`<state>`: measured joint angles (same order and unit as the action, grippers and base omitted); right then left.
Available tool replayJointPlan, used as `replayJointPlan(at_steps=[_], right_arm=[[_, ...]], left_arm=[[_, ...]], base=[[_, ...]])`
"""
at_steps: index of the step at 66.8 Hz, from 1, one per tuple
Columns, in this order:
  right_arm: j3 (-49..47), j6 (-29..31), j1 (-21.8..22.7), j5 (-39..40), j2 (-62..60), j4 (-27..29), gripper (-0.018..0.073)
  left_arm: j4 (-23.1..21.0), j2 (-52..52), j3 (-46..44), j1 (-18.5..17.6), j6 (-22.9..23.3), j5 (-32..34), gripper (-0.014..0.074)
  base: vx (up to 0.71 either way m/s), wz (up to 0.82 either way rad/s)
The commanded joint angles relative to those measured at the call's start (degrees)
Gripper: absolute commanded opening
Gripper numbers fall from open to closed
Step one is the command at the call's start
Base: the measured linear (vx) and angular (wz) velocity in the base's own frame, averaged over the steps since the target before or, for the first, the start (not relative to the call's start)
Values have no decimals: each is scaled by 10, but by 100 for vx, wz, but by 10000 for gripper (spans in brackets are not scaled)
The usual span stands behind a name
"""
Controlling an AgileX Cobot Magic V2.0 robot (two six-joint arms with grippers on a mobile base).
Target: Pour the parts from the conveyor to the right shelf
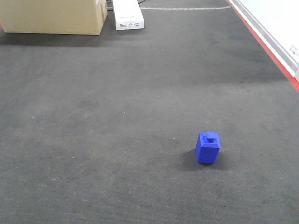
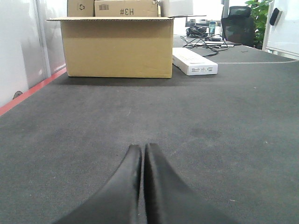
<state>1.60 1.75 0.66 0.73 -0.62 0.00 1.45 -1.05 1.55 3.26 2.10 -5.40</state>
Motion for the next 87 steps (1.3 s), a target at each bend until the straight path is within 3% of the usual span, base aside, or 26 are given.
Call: replayJointPlan(at_steps=[1, 23, 36, 54, 66, 75, 87], right_arm=[[5, 5, 1, 42, -7, -5, -9], [5, 5, 1, 46, -7, -5, -9], [-11, 6, 1, 124, -7, -9, -9], [-168, 15, 1, 62, 88, -34, -9], [-265, 7, 1, -73, 196, -29, -9], [-297, 7, 1, -151, 246, -13, -9], [-294, 7, 1, -173, 272, 13, -9]], left_arm=[[-4, -4, -11, -8, 4, 41, -6], [-4, -4, -11, -24, 4, 41, -6], [-4, -4, -11, -24, 4, 41, -6], [-4, -4, -11, -24, 4, 41, -6], [-4, -4, -11, -24, 4, 41, -6], [-4, -4, -11, -24, 4, 41, -6], [-4, -4, -11, -24, 4, 41, -6]], base=[[0, 0], [0, 0], [0, 0], [0, 0], [0, 0], [0, 0], [0, 0]])
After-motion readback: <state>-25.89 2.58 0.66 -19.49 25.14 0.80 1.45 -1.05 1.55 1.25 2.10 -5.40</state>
